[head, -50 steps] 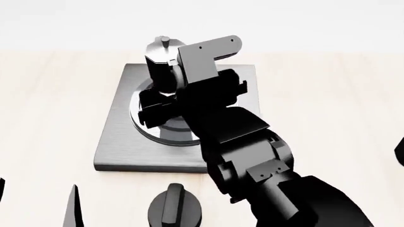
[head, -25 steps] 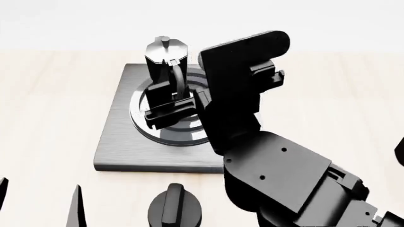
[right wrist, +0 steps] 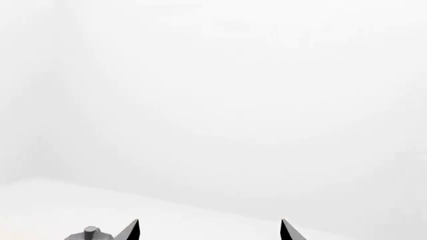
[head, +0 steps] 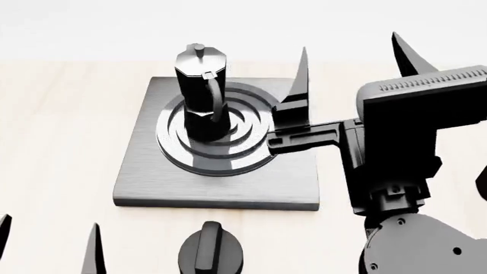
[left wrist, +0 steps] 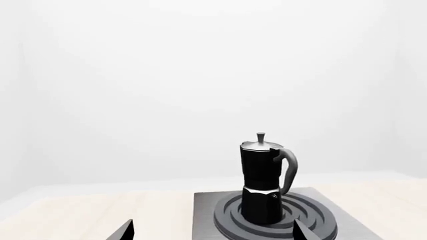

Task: Put both moka pots on the stove.

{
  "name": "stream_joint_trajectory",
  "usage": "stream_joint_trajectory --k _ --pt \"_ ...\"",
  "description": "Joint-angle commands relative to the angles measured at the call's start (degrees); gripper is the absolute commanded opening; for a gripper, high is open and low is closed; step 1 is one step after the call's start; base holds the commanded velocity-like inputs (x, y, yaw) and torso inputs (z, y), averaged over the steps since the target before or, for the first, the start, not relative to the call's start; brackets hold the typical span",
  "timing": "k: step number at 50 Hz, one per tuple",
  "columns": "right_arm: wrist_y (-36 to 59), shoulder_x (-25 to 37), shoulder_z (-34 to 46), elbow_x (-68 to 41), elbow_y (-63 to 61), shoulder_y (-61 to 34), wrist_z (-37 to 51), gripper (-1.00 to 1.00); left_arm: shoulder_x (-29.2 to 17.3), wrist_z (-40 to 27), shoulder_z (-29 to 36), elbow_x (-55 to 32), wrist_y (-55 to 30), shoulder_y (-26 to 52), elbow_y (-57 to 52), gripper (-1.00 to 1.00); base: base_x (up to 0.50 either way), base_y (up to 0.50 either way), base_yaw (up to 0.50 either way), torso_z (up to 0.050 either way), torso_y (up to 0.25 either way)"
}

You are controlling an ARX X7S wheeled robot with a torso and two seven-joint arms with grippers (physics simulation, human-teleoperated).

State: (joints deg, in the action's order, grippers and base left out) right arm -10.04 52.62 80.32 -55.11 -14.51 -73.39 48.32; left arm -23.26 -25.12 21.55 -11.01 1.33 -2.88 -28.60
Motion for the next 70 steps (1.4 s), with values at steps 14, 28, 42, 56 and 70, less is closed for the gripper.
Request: stream_joint_trajectory --k 14,28,42,56,70 --pt "-4.1 15.7 -0.9 -4.3 5.2 4.2 -3.9 1.00 1.0 0.1 0.9 0.3 1.2 1.5 2.4 1.00 0.00 0.00 0.00 0.000 0.000" --pt "0.1 21.1 -2.2 -9.4 8.1 1.9 -7.0 1.00 1.2 0.1 1.6 0.4 1.9 1.2 2.1 1.00 0.00 0.00 0.00 0.000 0.000" --pt "6.8 18.6 -1.9 -13.4 19.8 0.5 -14.2 1.00 0.9 -0.1 1.7 0.3 1.9 1.3 1.7 1.00 0.00 0.00 0.00 0.000 0.000" --pt "13.9 14.9 -1.4 -16.0 30.1 -2.0 -22.1 1.00 0.8 -0.4 1.9 0.6 1.6 1.7 1.5 1.00 0.00 0.00 0.00 0.000 0.000" --pt "24.2 11.3 0.2 -14.4 39.4 -7.8 -32.2 1.00 0.7 -0.3 2.1 0.5 1.6 2.1 1.9 1.00 0.00 0.00 0.00 0.000 0.000"
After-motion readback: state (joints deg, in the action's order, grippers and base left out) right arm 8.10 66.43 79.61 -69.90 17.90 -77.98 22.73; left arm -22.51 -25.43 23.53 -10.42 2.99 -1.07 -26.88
